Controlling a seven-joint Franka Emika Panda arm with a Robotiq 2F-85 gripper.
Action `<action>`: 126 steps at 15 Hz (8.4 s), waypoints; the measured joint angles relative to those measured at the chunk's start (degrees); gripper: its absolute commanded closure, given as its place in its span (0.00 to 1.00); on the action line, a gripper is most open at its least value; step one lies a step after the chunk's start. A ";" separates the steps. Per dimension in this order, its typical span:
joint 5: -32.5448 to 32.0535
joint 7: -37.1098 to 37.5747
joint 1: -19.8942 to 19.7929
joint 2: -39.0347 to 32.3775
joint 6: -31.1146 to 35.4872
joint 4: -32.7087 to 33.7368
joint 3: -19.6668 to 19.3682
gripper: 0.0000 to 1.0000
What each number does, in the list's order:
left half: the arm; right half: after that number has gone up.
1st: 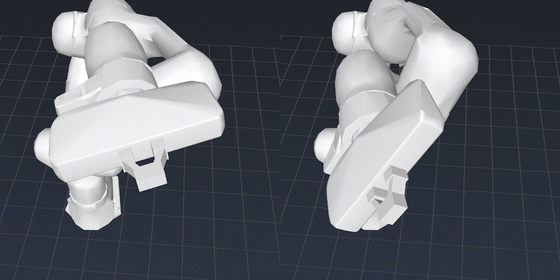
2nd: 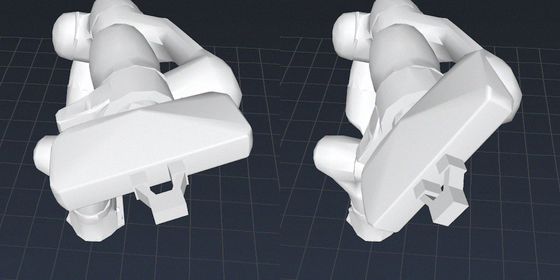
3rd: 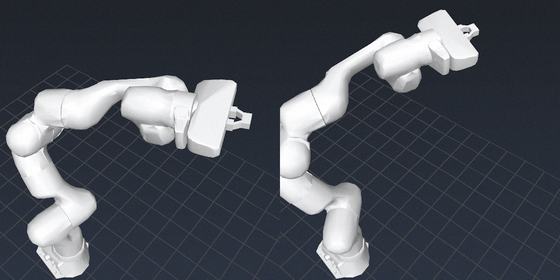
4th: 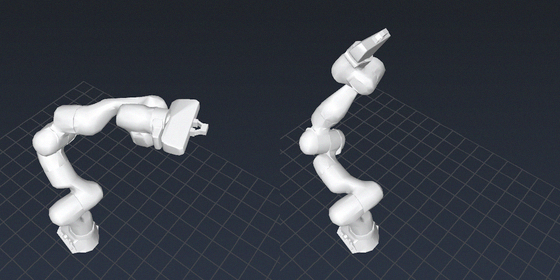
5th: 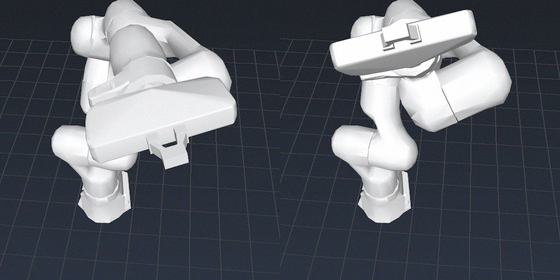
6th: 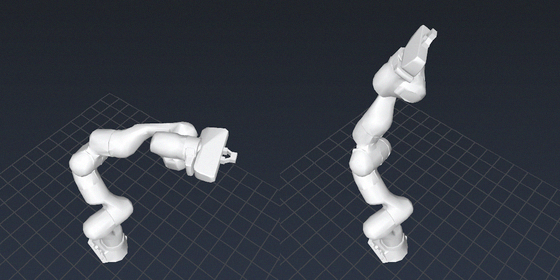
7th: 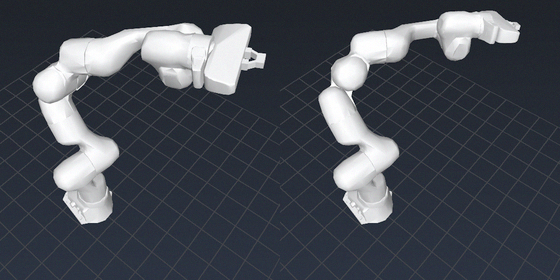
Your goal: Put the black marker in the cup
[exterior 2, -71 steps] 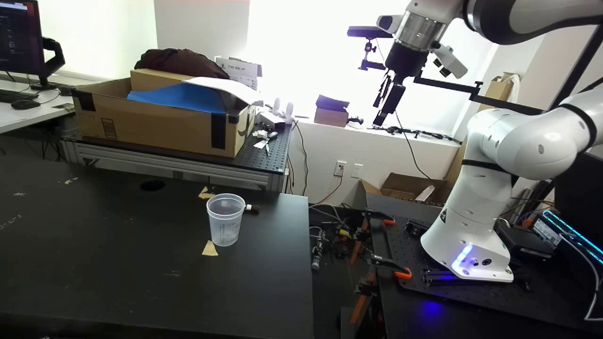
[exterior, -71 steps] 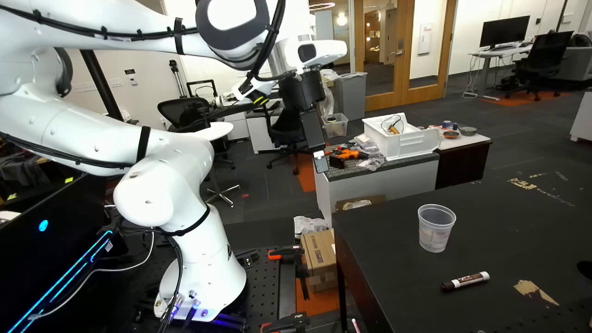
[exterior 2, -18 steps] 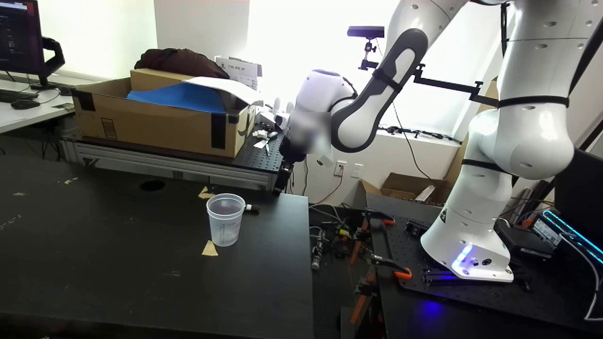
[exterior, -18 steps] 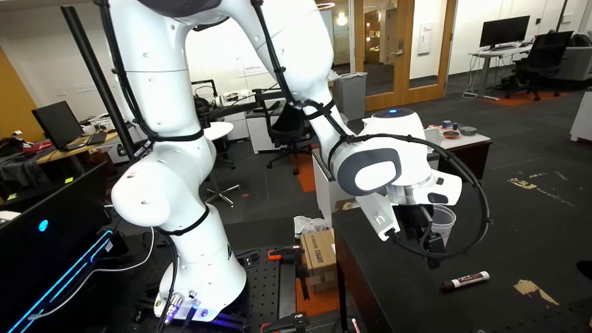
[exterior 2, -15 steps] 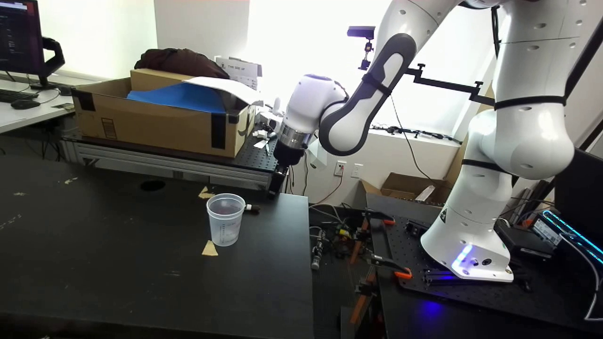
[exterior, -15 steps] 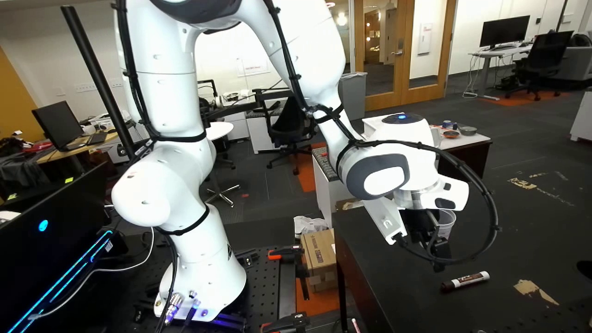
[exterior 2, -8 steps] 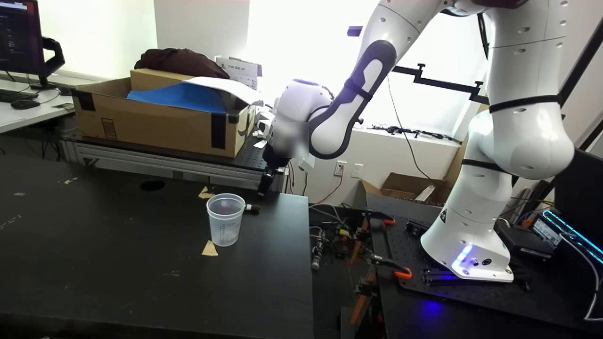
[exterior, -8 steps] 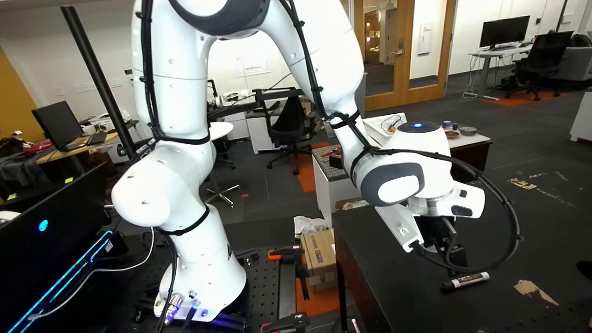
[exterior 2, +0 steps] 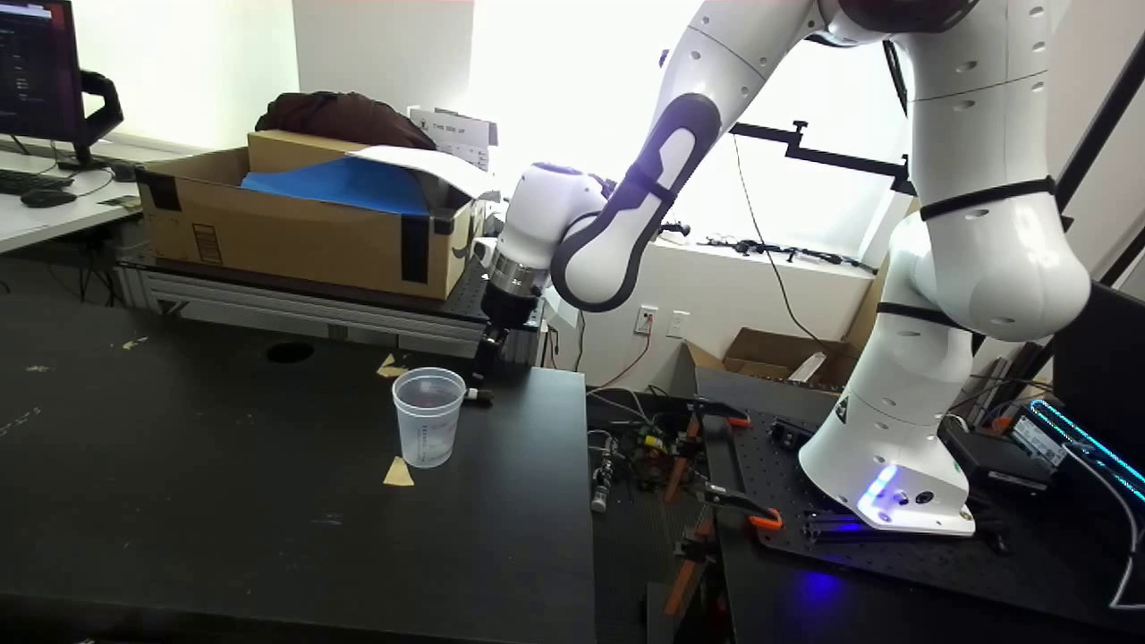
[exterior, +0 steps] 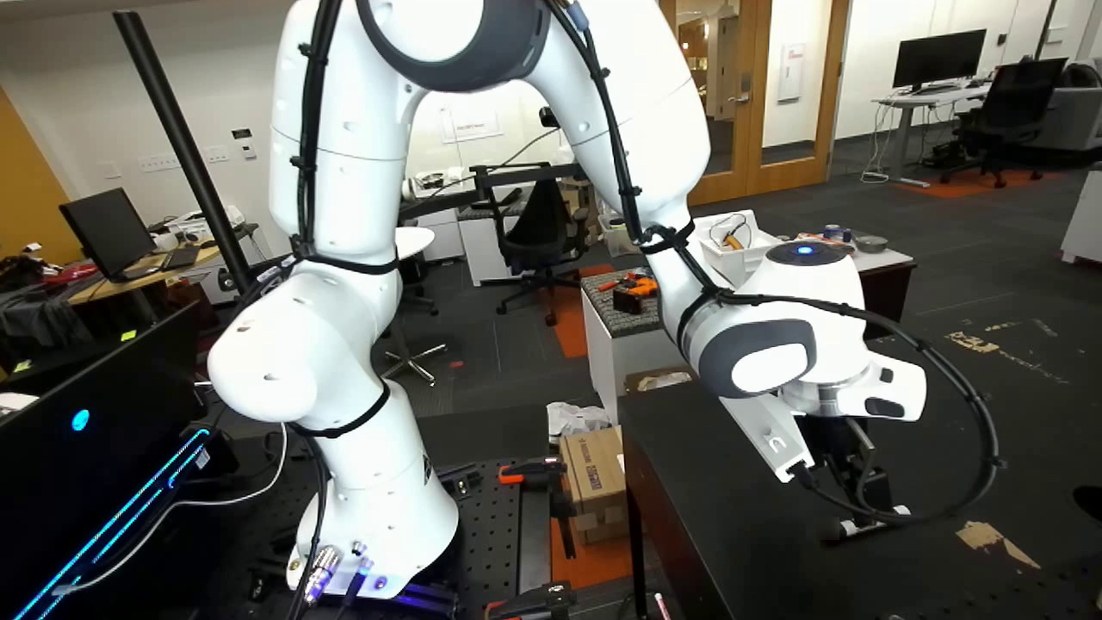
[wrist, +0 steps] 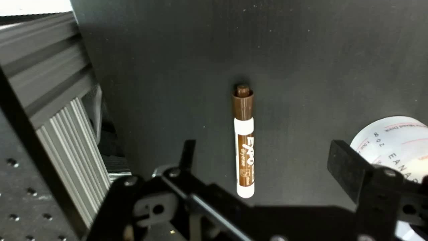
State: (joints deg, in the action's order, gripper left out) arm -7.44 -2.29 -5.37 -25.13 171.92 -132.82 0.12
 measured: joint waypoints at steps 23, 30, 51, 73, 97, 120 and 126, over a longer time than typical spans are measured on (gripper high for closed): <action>1.98 -1.69 -0.40 -8.63 -10.77 10.27 -0.01 0.00; 1.95 -5.17 -0.42 -8.86 -12.41 10.88 -0.01 0.58; 1.89 -4.97 0.40 -1.89 -12.76 8.61 -1.53 0.95; -38.76 26.55 11.47 25.83 -49.74 -1.99 0.02 0.95; -46.03 18.33 20.99 10.99 -88.73 11.28 13.09 0.95; -48.53 16.19 22.47 1.50 -85.65 18.82 13.13 0.95; -49.07 15.94 24.77 -2.55 -85.67 22.00 13.15 0.95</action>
State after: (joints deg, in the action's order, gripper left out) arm -56.50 13.65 19.40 -27.68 86.25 -110.81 13.26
